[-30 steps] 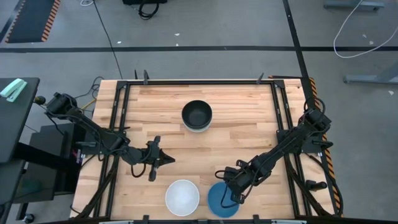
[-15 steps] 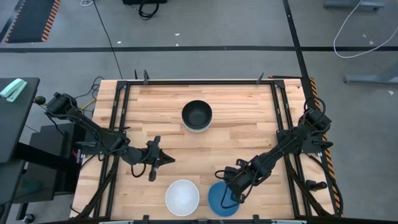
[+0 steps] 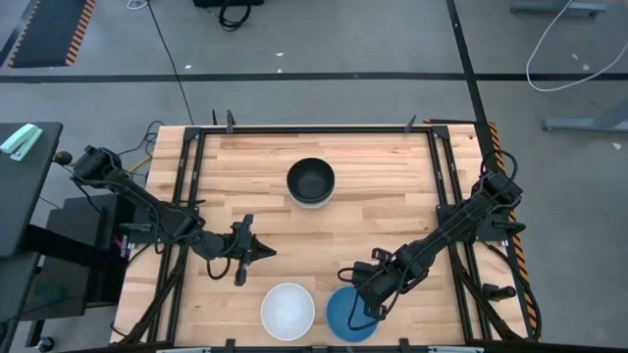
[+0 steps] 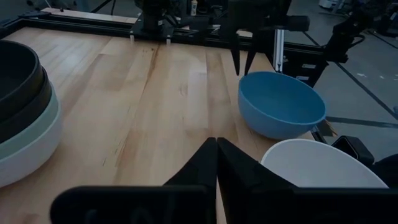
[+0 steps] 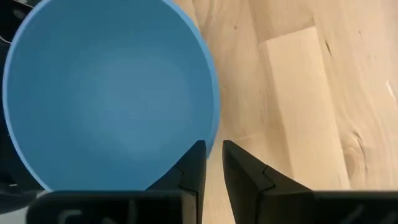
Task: Nest bowls inside each other
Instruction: Stack the blue bowl on top of the black bowl
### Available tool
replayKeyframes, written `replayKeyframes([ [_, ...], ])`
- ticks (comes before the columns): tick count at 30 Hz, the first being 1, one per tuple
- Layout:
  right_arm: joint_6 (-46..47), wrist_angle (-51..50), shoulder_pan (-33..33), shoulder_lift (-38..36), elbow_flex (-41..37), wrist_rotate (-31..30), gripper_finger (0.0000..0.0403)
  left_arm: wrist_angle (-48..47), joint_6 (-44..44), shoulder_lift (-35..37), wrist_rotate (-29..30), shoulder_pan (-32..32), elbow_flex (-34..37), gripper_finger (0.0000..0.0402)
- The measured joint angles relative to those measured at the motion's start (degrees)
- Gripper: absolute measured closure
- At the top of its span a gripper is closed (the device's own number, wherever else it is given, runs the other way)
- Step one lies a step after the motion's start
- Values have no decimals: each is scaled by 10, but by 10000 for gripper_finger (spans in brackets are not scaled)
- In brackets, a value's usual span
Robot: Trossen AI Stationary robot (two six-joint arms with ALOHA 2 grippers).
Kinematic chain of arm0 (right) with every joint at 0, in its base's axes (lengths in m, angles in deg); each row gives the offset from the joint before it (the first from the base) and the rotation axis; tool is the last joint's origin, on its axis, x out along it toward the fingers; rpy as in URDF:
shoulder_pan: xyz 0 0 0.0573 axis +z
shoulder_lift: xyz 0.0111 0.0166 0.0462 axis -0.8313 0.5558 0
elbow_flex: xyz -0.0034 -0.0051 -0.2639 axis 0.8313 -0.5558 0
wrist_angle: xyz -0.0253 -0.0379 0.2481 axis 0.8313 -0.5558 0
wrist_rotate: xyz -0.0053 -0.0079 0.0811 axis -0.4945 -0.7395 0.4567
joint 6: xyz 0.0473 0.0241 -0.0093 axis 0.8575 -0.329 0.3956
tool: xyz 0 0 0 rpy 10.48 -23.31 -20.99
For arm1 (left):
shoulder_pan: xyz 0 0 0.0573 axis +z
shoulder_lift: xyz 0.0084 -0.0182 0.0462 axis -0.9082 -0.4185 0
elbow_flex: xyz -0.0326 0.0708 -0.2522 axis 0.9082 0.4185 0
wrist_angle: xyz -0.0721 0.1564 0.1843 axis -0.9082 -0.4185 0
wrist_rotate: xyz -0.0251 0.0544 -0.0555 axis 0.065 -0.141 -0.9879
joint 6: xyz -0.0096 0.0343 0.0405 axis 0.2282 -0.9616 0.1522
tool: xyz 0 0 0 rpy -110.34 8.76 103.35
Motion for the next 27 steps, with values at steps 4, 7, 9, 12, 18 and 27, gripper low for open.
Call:
replayKeyframes([
  [4,0,-2,0,0,0,0,341,0,0,0,0,0,0,379],
  [7,2,-3,0,0,0,0,341,0,0,0,0,0,0,378],
  [9,2,-3,0,0,0,0,341,0,3,0,0,0,0,381],
  [12,2,-3,0,0,0,0,341,0,4,0,0,0,0,387],
  [18,7,-1,1,5,-1,0,339,0,4,0,0,0,0,390],
  [27,24,5,12,7,-1,-2,339,-5,13,0,-1,0,0,376],
])
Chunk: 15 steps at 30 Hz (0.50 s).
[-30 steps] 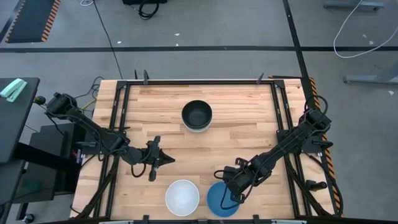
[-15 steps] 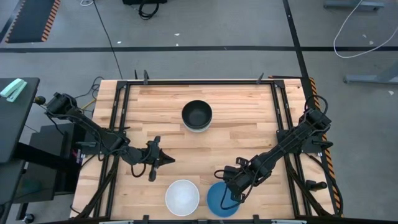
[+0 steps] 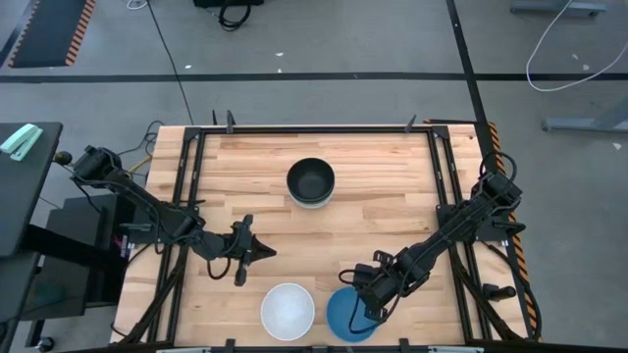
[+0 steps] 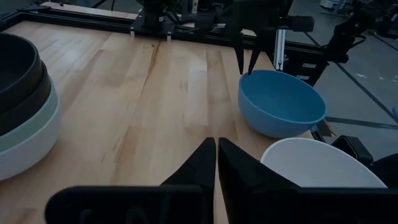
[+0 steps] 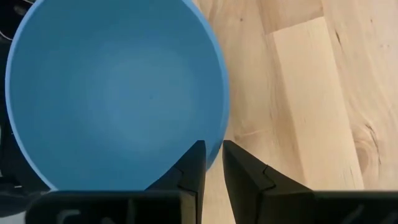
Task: Nest bowls inside each other
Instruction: Stack the blue bowl on top of the black bowl
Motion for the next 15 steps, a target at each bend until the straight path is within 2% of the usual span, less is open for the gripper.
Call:
replayKeyframes([
  [8,4,1,2,0,0,-4,339,-4,3,0,0,0,0,389],
  [15,7,1,8,0,0,-9,339,-4,3,0,0,0,0,378],
])
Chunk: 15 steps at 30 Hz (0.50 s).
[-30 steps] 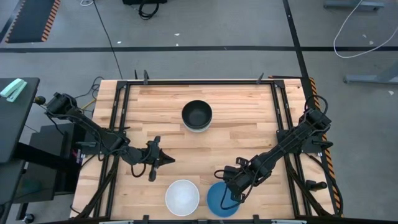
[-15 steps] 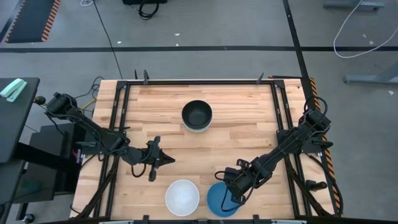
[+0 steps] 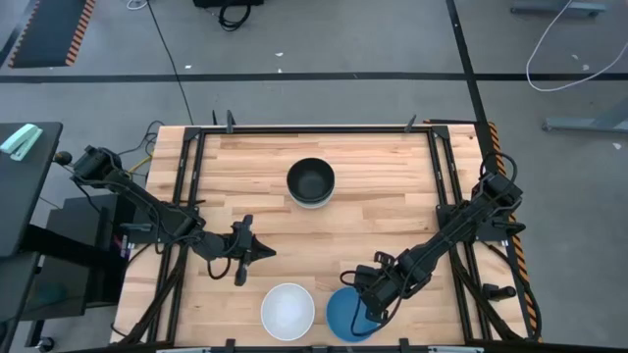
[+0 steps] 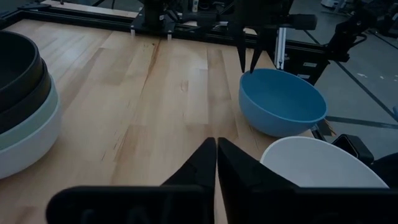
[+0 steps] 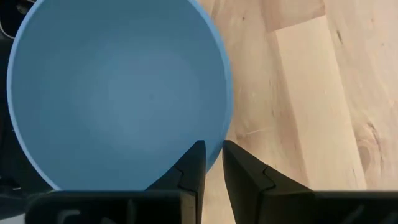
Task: Nest bowls inside each other
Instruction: Stack the blue bowl on top of the black bowl
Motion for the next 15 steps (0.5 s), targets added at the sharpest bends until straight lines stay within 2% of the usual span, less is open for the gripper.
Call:
replayKeyframes([
  [9,14,4,9,0,-4,-5,339,0,0,0,0,0,0,389],
  [15,27,41,9,1,-46,5,339,0,3,0,0,0,0,381],
])
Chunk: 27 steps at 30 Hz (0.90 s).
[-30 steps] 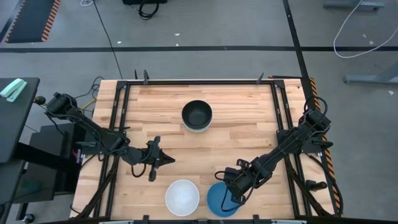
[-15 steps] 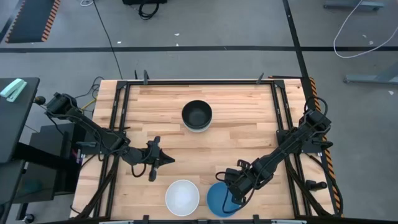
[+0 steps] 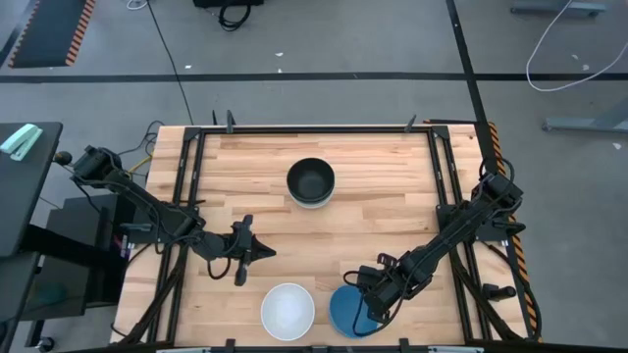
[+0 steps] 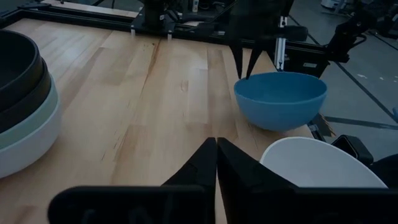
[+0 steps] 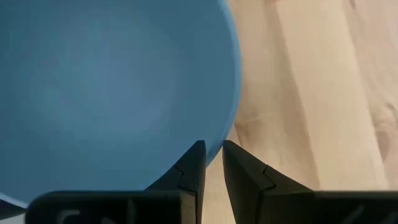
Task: Nest bowls inside each other
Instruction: Stack the blue bowl on top of the black bowl
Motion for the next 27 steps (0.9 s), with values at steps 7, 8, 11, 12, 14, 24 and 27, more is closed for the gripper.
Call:
replayKeyframes([
  [7,-2,4,0,0,1,1,339,0,-2,0,0,0,0,382],
  [8,-4,6,0,0,4,1,339,0,-2,0,0,0,0,384],
  [11,-5,5,0,0,4,2,339,0,-2,0,0,0,0,389],
  [12,-7,4,-1,0,4,2,339,0,-2,0,0,0,0,389],
  [14,-14,5,-1,0,4,1,339,0,-3,0,0,0,0,387],
  [24,-42,-6,-1,-15,12,15,339,0,-3,0,0,0,0,382],
  [27,-43,-6,-1,-22,18,13,336,0,-3,0,0,0,0,387],
])
